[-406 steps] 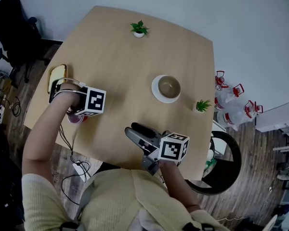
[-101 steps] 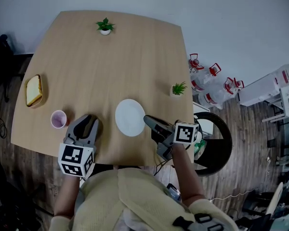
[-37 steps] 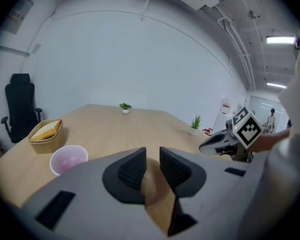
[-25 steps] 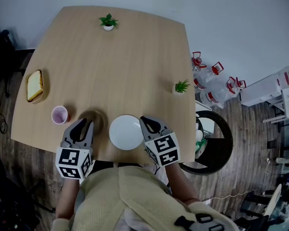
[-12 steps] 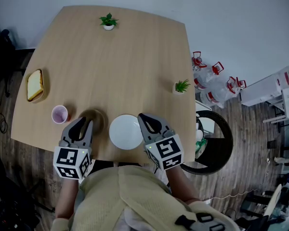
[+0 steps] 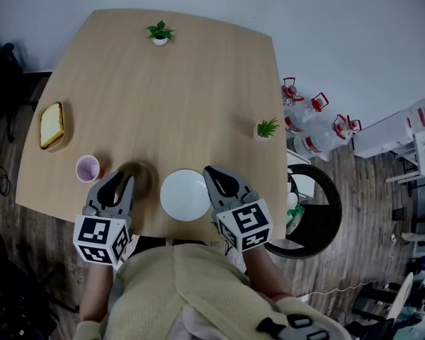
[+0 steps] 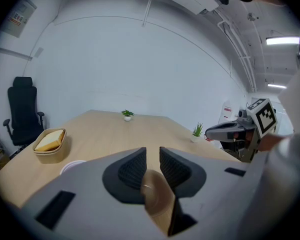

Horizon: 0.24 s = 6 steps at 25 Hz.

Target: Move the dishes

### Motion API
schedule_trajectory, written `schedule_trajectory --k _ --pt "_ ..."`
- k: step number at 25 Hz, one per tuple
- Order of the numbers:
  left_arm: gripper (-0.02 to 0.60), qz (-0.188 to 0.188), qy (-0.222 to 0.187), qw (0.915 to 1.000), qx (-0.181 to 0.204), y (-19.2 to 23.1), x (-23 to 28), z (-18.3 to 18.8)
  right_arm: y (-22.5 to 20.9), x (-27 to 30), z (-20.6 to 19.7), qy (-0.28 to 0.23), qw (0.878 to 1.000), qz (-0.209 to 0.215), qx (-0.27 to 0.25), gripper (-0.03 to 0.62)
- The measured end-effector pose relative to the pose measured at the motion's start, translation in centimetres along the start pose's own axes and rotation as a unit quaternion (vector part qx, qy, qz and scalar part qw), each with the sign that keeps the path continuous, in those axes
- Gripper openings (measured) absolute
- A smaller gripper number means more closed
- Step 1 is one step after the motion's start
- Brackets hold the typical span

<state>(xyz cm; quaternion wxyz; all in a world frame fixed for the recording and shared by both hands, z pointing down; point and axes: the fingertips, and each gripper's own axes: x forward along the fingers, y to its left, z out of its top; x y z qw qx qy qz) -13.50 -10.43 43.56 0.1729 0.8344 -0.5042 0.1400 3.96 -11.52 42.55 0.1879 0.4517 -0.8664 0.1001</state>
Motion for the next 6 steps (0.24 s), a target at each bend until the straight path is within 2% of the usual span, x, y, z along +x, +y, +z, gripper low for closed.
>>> schedule_trajectory --k 6 --pt "0.089 -0.002 -0.013 0.9999 0.003 -0.03 -0.13 0.56 0.24 -0.06 -0.21 -0.006 1.000 0.009 0.025 0.014"
